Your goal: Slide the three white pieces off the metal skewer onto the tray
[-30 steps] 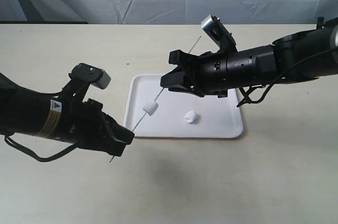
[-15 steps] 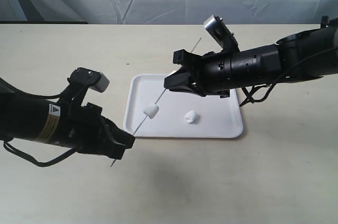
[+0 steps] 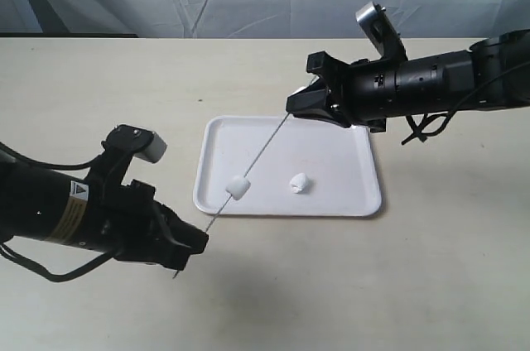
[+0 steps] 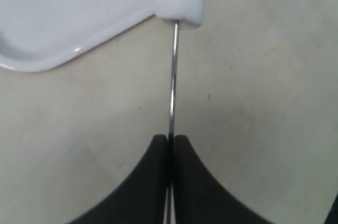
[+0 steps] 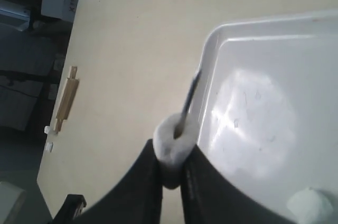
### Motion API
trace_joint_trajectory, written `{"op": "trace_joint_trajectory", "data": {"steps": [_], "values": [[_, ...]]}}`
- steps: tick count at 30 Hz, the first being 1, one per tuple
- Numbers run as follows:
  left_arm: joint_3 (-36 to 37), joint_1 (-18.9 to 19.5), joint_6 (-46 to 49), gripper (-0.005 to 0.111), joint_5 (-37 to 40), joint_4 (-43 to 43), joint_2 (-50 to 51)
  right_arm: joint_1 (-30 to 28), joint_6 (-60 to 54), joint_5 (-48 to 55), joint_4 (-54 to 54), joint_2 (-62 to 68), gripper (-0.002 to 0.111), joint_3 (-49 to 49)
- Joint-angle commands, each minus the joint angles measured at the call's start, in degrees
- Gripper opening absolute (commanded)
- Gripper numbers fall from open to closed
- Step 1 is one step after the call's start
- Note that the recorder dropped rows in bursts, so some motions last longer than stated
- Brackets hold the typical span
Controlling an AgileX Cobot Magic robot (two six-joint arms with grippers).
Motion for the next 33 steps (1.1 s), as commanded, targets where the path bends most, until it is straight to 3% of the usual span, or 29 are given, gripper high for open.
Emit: {"op": "trace_joint_trajectory", "data": {"steps": [1, 17, 24, 28, 33], "values": [[2.22, -0.07, 0.22, 0.000, 0.50, 3.70, 0.21, -1.89, -0.57, -6.16, 3.95, -0.44, 0.008, -3.21], [3.18, -0.07, 0.22, 0.000, 2.49, 3.70, 0.21, -1.89, 0.25, -11.50, 3.95, -0.44, 0.008, -9.63], [0.77, -0.07, -3.78, 0.000, 11.56, 3.70, 0.21, -1.78, 10.70, -11.50, -17.32, -0.33, 0.008, -7.54], [-2.09, -0.07, -5.28, 0.000, 9.82, 3.70, 0.21, -1.01, 9.75, -11.97, -18.18, 0.12, 0.010, -2.59], [-4.15, -0.07, -6.73, 0.000, 7.96, 3.70, 0.21, 0.99, 8.59, -11.39, -17.72, 3.55, 0.022, 0.22]]}}
